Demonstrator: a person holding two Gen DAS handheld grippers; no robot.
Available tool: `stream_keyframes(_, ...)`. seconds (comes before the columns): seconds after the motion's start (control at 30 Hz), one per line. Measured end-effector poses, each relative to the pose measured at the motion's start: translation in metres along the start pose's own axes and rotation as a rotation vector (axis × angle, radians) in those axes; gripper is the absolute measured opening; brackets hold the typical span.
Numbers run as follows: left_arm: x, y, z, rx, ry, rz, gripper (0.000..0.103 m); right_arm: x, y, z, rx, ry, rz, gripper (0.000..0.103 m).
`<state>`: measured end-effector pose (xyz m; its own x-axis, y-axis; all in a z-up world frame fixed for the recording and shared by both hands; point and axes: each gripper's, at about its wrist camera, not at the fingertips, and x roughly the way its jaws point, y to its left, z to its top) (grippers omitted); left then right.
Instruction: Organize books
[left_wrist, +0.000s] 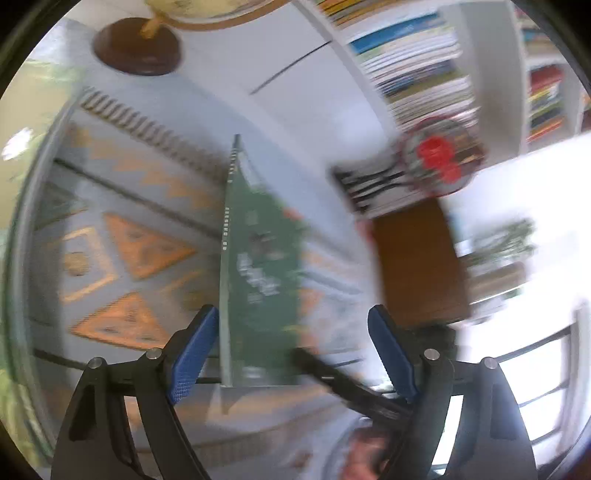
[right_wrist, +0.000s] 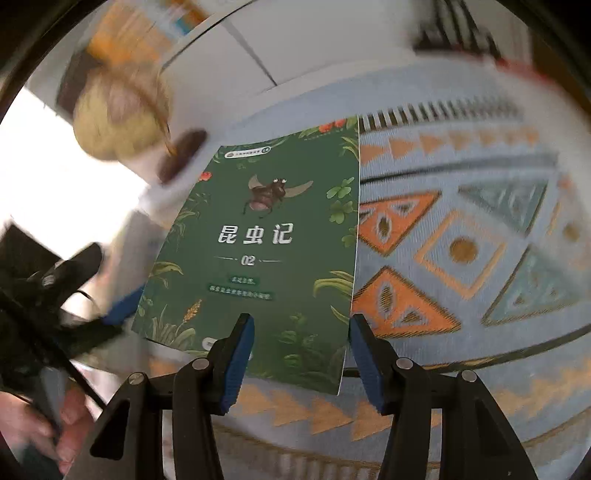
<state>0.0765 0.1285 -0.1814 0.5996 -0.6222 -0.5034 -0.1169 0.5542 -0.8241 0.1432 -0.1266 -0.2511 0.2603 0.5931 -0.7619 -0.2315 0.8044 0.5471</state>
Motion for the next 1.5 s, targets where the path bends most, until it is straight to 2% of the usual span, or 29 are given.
stream_keyframes(0.03, 0.005, -0.007, 0.001, 0.029, 0.011, -0.003, 0.080, -0.001, -0.009, 0.002, 0.052, 0.004, 0.045, 0.053)
stream_keyframes(0.1, 0.019, -0.009, 0.000, 0.068, 0.031, 0.046, 0.080, -0.001, -0.022, 0.003, 0.125, 0.007, 0.098, 0.053)
stream_keyframes(0.13, 0.031, -0.004, -0.001, 0.059, 0.052, 0.079, 0.080, -0.002, -0.027, 0.004, 0.151, 0.002, 0.121, 0.053)
stream_keyframes(0.27, 0.066, 0.006, -0.009, 0.010, 0.108, 0.092, 0.073, -0.003, -0.034, 0.003, 0.197, 0.003, 0.158, 0.053)
stream_keyframes(0.3, 0.069, 0.006, -0.011, 0.013, 0.112, 0.094, 0.061, -0.003, -0.034, 0.003, 0.206, 0.007, 0.169, 0.053)
stream_keyframes(0.33, 0.076, 0.006, -0.013, 0.009, 0.133, 0.083, 0.055, -0.002, -0.033, 0.003, 0.210, 0.010, 0.175, 0.053)
stream_keyframes(0.37, 0.078, 0.007, -0.014, -0.002, 0.148, 0.069, 0.042, -0.004, -0.034, 0.004, 0.209, 0.013, 0.179, 0.053)
stream_keyframes(0.43, 0.079, 0.011, -0.016, -0.043, 0.165, 0.035, 0.029, -0.006, -0.031, 0.005, 0.199, 0.021, 0.187, 0.053)
stream_keyframes(0.47, 0.077, 0.013, -0.014, -0.073, 0.175, -0.016, 0.013, -0.010, -0.031, 0.005, 0.198, 0.022, 0.181, 0.054)
stream_keyframes(0.5, 0.076, 0.011, -0.012, -0.091, 0.185, -0.042, 0.012, -0.011, -0.031, 0.004, 0.201, 0.032, 0.183, 0.054)
stream_keyframes(0.63, 0.071, 0.010, -0.005, -0.160, 0.176, -0.139, 0.012, -0.019, -0.043, 0.001, 0.295, 0.034, 0.306, 0.072)
stream_keyframes(0.7, 0.069, 0.010, -0.004, -0.176, 0.181, -0.165, 0.012, -0.022, -0.052, 0.000, 0.361, 0.018, 0.386, 0.072)
stream_keyframes(0.83, 0.070, 0.007, -0.006, -0.173, 0.204, -0.168, 0.012, -0.012, -0.057, 0.009, 0.440, -0.008, 0.446, 0.072)
stream_keyframes(0.9, 0.071, 0.006, -0.008, -0.161, 0.219, -0.147, 0.012, -0.005, -0.049, 0.015, 0.432, -0.010, 0.460, 0.060)
stream_keyframes(0.97, 0.073, 0.005, -0.011, -0.134, 0.235, -0.111, 0.013, -0.003, -0.037, 0.019, 0.408, -0.033, 0.456, 0.035)
stream_keyframes(1.03, 0.070, 0.003, -0.013, -0.100, 0.237, -0.076, 0.016, -0.001, -0.026, 0.022, 0.364, -0.039, 0.405, 0.016)
stream_keyframes(1.1, 0.066, 0.000, -0.015, -0.063, 0.239, -0.022, 0.027, -0.006, -0.025, 0.019, 0.340, -0.044, 0.390, 0.014)
stream_keyframes(1.27, 0.050, 0.009, -0.024, -0.081, 0.226, 0.008, 0.030, -0.028, -0.025, 0.005, 0.278, -0.043, 0.357, 0.011)
stream_keyframes(1.5, 0.037, 0.020, -0.028, -0.115, 0.208, 0.049, 0.037, -0.036, -0.022, -0.002, 0.251, -0.035, 0.332, 0.011)
